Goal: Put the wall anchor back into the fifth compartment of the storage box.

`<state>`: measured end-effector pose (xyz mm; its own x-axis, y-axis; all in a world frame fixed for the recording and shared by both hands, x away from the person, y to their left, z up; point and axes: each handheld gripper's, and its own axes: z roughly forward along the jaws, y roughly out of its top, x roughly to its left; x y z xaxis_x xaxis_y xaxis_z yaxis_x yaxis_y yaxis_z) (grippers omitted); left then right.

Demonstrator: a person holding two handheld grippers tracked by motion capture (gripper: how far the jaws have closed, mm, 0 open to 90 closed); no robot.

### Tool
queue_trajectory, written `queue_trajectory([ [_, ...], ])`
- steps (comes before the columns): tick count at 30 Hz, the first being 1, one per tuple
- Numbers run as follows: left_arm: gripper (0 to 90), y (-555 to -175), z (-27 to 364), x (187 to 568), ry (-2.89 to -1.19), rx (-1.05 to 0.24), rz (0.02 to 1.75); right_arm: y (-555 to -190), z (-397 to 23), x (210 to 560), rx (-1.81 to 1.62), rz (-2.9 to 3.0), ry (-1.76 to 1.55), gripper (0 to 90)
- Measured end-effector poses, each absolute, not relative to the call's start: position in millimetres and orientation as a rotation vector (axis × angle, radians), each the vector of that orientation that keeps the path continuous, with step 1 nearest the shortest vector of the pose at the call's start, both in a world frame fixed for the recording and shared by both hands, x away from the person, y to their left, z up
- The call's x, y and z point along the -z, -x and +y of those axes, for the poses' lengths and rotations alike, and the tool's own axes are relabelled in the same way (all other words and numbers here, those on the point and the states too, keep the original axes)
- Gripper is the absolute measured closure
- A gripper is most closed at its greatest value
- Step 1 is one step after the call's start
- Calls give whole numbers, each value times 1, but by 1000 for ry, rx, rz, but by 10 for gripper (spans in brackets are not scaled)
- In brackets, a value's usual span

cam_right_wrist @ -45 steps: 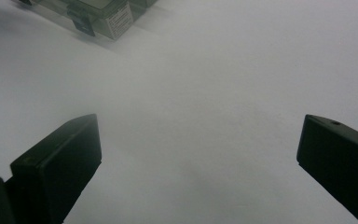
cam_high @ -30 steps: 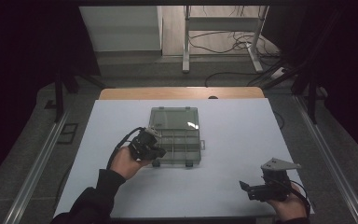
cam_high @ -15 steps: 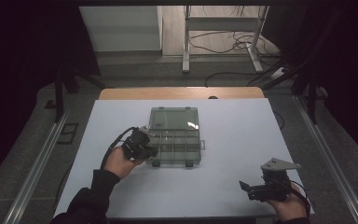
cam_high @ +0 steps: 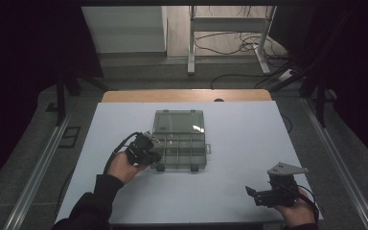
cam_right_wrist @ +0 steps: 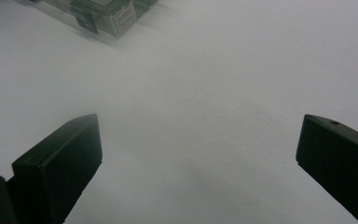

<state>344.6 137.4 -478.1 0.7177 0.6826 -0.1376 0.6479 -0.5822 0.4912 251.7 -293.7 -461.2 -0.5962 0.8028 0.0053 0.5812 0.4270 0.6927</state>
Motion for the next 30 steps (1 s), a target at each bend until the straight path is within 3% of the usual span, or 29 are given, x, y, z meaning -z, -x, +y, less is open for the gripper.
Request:
queue_trajectory([
  [12, 750, -340, 147, 467, -2344, -84, 1007, -252, -294, 461, -955, 2358, -1190, 7],
  [30, 407, -320, 169, 455, -2201, -144, 1003, -250, -294, 460, -981, 2346, -1179, 2],
])
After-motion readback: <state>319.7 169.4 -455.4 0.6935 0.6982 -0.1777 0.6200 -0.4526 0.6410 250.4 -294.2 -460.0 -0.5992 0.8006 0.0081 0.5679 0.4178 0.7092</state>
